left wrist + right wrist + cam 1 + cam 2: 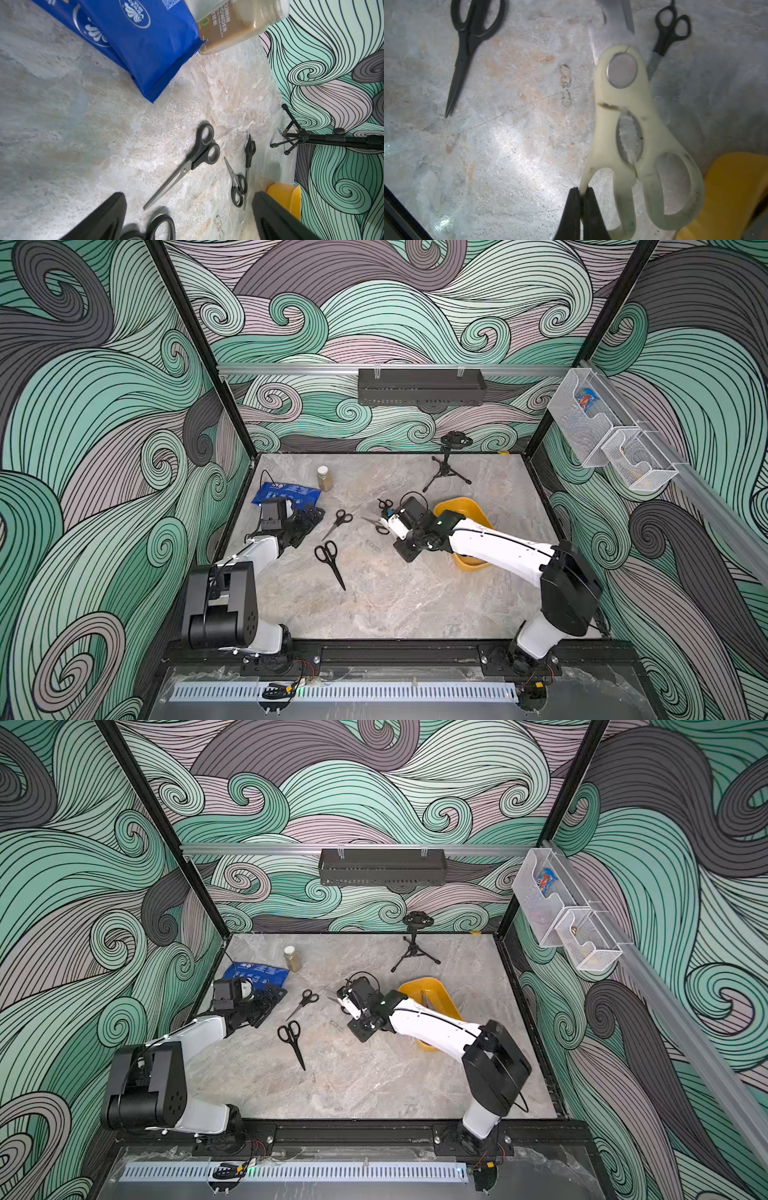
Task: Put the scissors into the storage box
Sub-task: Pick up the scissors from the center of the board, then place the scissors in the storage box.
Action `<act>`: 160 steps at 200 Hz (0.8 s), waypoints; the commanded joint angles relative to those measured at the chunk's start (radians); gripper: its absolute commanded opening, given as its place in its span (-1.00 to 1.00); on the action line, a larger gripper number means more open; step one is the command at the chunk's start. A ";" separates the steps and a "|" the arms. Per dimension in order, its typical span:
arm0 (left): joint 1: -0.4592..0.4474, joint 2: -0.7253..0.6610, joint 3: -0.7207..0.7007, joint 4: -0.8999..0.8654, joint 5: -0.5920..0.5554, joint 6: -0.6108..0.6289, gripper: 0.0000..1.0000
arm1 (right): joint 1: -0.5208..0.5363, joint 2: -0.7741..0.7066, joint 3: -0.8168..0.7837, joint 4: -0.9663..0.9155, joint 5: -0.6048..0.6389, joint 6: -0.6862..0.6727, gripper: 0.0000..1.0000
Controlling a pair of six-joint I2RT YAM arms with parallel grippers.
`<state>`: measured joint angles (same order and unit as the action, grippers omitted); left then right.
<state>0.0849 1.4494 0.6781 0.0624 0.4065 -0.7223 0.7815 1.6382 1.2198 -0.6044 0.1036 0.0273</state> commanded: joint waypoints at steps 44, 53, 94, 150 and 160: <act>-0.141 0.039 0.058 0.009 0.089 0.070 0.95 | -0.260 -0.161 -0.019 0.009 0.091 0.146 -1.00; -0.174 0.053 0.084 -0.014 0.087 0.087 0.95 | -0.294 -0.165 -0.024 -0.002 0.090 0.170 -1.00; -0.318 0.132 0.197 -0.129 0.084 0.176 0.95 | -0.406 -0.183 -0.097 -0.028 0.040 0.219 -1.00; -0.406 0.176 0.245 -0.200 -0.016 0.209 0.95 | -0.436 -0.212 -0.242 -0.025 0.003 0.222 -1.00; -0.407 0.177 0.249 -0.208 -0.033 0.209 0.95 | -0.436 -0.215 -0.267 -0.025 0.004 0.227 -1.00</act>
<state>-0.3206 1.6119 0.8970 -0.0822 0.4355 -0.5438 0.3481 1.4563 0.9901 -0.6315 0.1268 0.2333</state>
